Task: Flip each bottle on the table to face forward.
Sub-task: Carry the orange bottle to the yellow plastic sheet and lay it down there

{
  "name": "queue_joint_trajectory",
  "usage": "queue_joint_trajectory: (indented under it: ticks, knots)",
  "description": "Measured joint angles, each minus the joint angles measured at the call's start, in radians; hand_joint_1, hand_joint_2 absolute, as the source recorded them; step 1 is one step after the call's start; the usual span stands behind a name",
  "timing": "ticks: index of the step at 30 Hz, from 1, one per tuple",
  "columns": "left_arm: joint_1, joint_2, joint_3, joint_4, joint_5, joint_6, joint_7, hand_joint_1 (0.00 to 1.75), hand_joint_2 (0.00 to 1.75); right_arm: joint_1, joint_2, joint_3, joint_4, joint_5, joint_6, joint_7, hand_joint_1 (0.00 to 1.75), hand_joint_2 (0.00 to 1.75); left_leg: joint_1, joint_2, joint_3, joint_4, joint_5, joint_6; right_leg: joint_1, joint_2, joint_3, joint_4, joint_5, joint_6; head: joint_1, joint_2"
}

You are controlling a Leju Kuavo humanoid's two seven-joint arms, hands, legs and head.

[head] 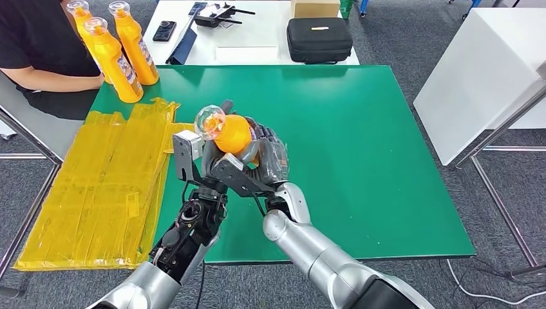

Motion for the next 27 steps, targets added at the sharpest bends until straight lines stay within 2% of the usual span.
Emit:
queue_joint_trajectory:
  ticks: [20,21,24,25,27]
  knots:
    - [-0.003,-0.015,-0.014,0.092,0.09,-0.056,0.037,0.0,1.75,-0.022,-0.012,0.002,0.0,0.037,-0.01,0.015,1.75,1.75,-0.002,0.0,0.0,0.0,0.0,0.0,-0.001,0.0,0.0,0.0,0.0,0.0,0.001,0.0]
    - [-0.001,-0.018,-0.015,0.096,0.093,-0.057,0.038,0.38,1.75,-0.025,-0.011,0.002,0.0,0.037,-0.01,0.013,1.75,1.75,-0.002,0.0,0.0,0.0,0.0,0.0,-0.001,0.0,0.0,0.0,0.0,0.0,0.001,0.0]
    - [0.0,-0.023,-0.015,0.104,0.102,-0.057,0.031,1.69,1.75,-0.027,-0.01,0.002,0.0,0.029,-0.01,0.007,1.75,1.75,-0.002,0.0,0.0,0.0,0.0,0.0,-0.001,0.0,0.0,0.0,0.0,0.0,0.003,0.0]
    - [0.0,-0.024,-0.015,0.106,0.103,-0.055,0.025,1.75,1.75,-0.027,-0.01,0.002,0.0,0.026,-0.01,0.005,1.75,1.75,-0.002,0.0,0.0,0.0,0.0,0.0,-0.001,0.0,0.0,0.0,0.0,0.0,0.003,0.0]
    - [0.0,-0.026,-0.015,0.109,0.103,-0.043,0.008,1.75,1.75,-0.027,-0.01,0.002,0.0,0.024,-0.01,0.002,1.75,1.75,-0.002,0.0,0.0,0.0,0.0,0.0,-0.001,0.0,0.0,0.0,0.0,0.0,0.003,0.0]
